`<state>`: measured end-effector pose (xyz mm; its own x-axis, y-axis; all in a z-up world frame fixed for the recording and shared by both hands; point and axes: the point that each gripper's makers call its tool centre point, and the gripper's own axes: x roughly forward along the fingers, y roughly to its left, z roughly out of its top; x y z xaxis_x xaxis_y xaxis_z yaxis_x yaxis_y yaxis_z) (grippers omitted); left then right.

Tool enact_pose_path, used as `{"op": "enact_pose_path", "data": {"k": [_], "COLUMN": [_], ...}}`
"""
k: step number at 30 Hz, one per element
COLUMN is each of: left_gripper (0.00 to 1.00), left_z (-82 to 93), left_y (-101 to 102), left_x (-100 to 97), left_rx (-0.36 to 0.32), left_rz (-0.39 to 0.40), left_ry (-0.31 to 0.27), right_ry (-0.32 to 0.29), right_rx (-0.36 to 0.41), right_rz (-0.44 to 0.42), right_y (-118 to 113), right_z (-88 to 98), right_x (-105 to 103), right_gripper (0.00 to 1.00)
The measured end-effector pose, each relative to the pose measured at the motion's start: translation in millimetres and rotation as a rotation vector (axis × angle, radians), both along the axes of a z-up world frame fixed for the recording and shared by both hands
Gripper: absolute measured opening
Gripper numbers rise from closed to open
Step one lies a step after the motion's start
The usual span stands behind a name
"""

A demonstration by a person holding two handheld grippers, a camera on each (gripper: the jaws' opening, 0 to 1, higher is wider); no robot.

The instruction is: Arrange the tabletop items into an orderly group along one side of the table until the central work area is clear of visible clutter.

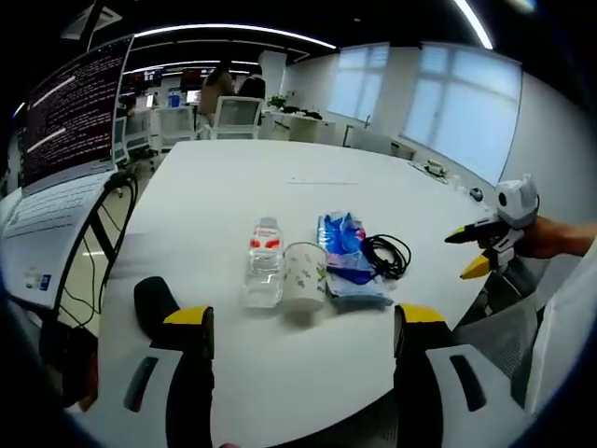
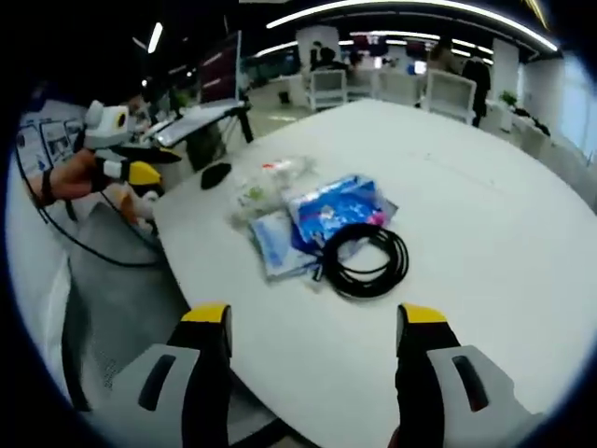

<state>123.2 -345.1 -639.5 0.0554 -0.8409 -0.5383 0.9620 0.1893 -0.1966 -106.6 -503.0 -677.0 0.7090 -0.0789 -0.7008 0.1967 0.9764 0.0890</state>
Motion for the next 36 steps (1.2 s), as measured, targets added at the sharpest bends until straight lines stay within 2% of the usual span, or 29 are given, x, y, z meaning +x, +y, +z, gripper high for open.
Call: {"op": "enact_pose_path", "data": {"k": [13,36], "left_gripper": [0.80,0.80], "left_z": [-0.8,-1.4], "left_y": [1.6,-0.1], "left_x": [-2.7,-5.8], "left_rx": [0.007,0.010], "left_rz": [-0.006,-0.030], "left_ry": [0.003,-0.007], "right_ry": [0.016,0.017], "right_rx": [-0.017,-0.005], "right_rz": [0.032,0.022], "right_y": [-2.7,1.7], "right_z": [-0.8,-2.4], "right_x": [-1.5,-4.6], "right_gripper": [0.73,0.72]}}
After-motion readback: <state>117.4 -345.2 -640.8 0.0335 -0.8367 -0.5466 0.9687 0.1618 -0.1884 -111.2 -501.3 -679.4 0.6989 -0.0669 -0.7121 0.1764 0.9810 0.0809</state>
